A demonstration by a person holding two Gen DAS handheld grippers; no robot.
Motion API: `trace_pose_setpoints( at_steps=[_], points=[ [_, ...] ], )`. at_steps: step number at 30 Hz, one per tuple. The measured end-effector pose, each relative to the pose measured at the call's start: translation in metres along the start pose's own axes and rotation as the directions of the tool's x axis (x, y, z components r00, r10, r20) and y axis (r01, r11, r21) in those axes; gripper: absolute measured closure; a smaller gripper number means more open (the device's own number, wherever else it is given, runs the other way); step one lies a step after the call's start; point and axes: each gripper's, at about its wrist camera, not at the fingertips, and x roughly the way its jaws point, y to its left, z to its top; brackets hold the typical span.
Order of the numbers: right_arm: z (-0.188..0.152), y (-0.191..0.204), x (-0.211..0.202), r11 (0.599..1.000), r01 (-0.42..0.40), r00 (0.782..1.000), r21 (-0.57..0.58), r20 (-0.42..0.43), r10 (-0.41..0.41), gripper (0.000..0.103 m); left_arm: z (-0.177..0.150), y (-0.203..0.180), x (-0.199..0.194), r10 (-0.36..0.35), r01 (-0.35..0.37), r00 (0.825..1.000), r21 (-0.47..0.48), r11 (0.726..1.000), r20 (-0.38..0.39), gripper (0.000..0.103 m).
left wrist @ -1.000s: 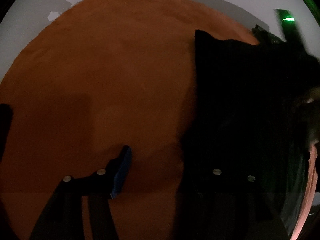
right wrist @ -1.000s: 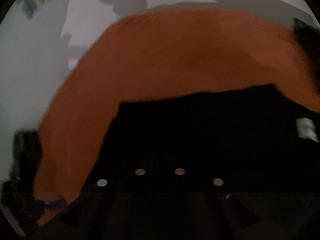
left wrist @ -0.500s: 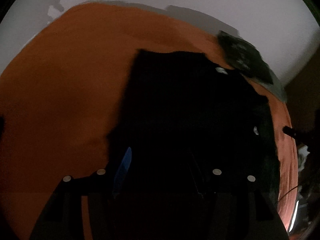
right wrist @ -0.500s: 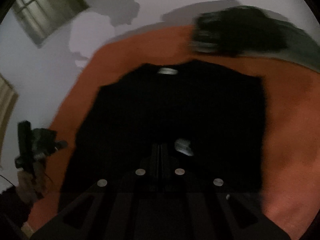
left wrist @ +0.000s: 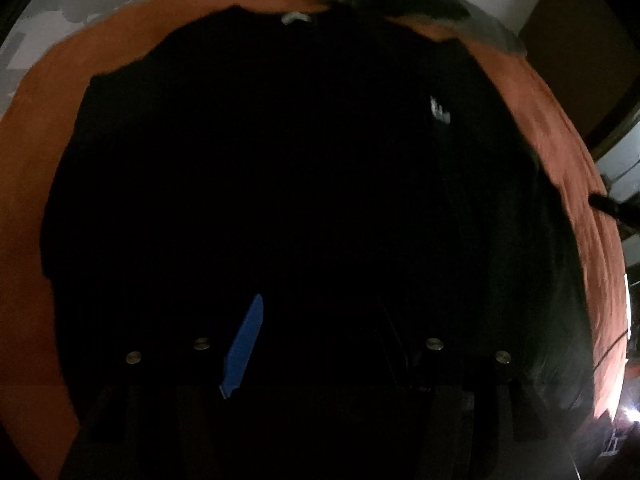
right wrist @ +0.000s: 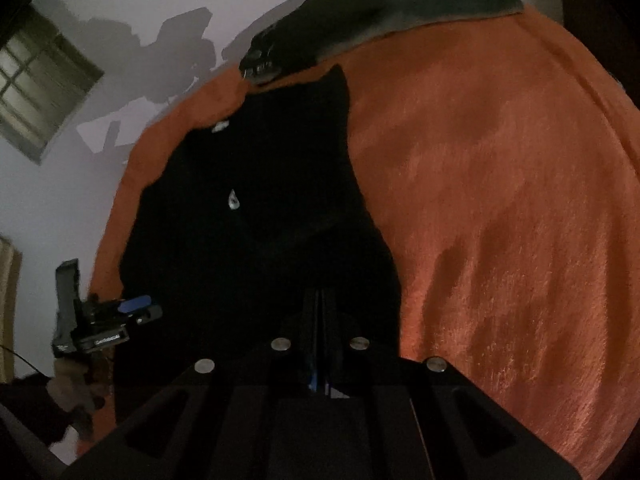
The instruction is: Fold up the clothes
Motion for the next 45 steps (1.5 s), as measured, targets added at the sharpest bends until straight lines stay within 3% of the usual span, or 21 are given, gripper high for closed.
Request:
trace_pose_setpoints(
  at_steps=[2, 6, 9, 13, 15, 18, 22, 24, 30, 35, 36, 39, 41, 45],
  points=[
    [-0.005, -0.001, 0.006, 0.999, 0.023, 0.999, -0.022, -0.023, -0.023, 0.102, -0.020, 0.005, 0.002, -0.018, 0.017, 0.999, -0.023, 1.000, -0.027, 0.044],
    [-0.024, -0.009, 0.031, 0.989, 0.101, 0.986, -0.103, -0.121, -0.113, 0.102, -0.053, 0.008, -0.011, 0.036, -0.036, 0.999, 0.055, 0.998, -0.008, 0.044],
    [-0.034, -0.013, 0.034, 0.983, 0.129, 0.975, -0.133, -0.162, -0.149, 0.102, -0.074, 0.018, -0.021, 0.059, -0.058, 0.998, 0.052, 0.997, -0.035, 0.044],
    [-0.038, 0.014, -0.011, 0.962, 0.108, 0.988, -0.252, -0.079, -0.131, 0.102, -0.105, 0.045, -0.045, 0.040, -0.040, 0.996, -0.007, 0.999, -0.080, 0.044],
    [-0.049, 0.023, -0.026, 0.948, 0.073, 0.990, -0.308, -0.094, -0.107, 0.102, -0.121, 0.064, -0.056, 0.030, -0.037, 0.992, -0.059, 0.998, -0.120, 0.044],
    [-0.076, 0.026, -0.035, 0.930, 0.038, 0.975, -0.365, -0.189, -0.114, 0.102, -0.143, 0.091, -0.069, -0.033, 0.001, 0.983, -0.174, 0.985, -0.179, 0.044],
    [-0.115, 0.008, -0.033, 0.943, 0.031, 0.941, -0.331, -0.309, -0.139, 0.102, -0.178, 0.120, -0.081, -0.192, 0.117, 0.960, -0.329, 0.937, -0.206, 0.044],
    [-0.132, -0.005, -0.036, 0.959, 0.043, 0.924, -0.279, -0.354, -0.144, 0.102, -0.193, 0.124, -0.083, -0.237, 0.151, 0.946, -0.345, 0.926, -0.221, 0.044],
    [-0.152, -0.044, -0.063, 0.992, 0.094, 0.918, -0.087, -0.377, -0.121, 0.102, -0.220, 0.121, -0.082, -0.292, 0.197, 0.912, -0.317, 0.928, -0.288, 0.044],
    [-0.167, -0.059, -0.072, 0.995, 0.100, 0.895, -0.023, -0.434, -0.100, 0.101, -0.237, 0.131, -0.074, -0.320, 0.194, 0.891, -0.367, 0.910, -0.322, 0.044],
    [-0.170, -0.060, -0.072, 0.995, 0.095, 0.889, -0.013, -0.448, -0.091, 0.099, -0.239, 0.133, -0.073, -0.330, 0.198, 0.887, -0.378, 0.904, -0.324, 0.044],
    [-0.182, -0.066, -0.070, 0.997, 0.052, 0.863, 0.053, -0.504, -0.018, 0.075, -0.248, 0.138, -0.067, -0.375, 0.215, 0.863, -0.426, 0.879, -0.338, 0.041],
    [-0.188, -0.067, -0.068, 0.996, 0.036, 0.854, 0.075, -0.521, 0.008, 0.072, -0.252, 0.140, -0.064, -0.397, 0.225, 0.852, -0.448, 0.865, -0.340, 0.039],
    [-0.191, -0.071, -0.066, 0.994, 0.020, 0.846, 0.110, -0.532, 0.042, 0.070, -0.251, 0.137, -0.063, -0.413, 0.246, 0.842, -0.434, 0.867, -0.348, 0.037]
  ],
)
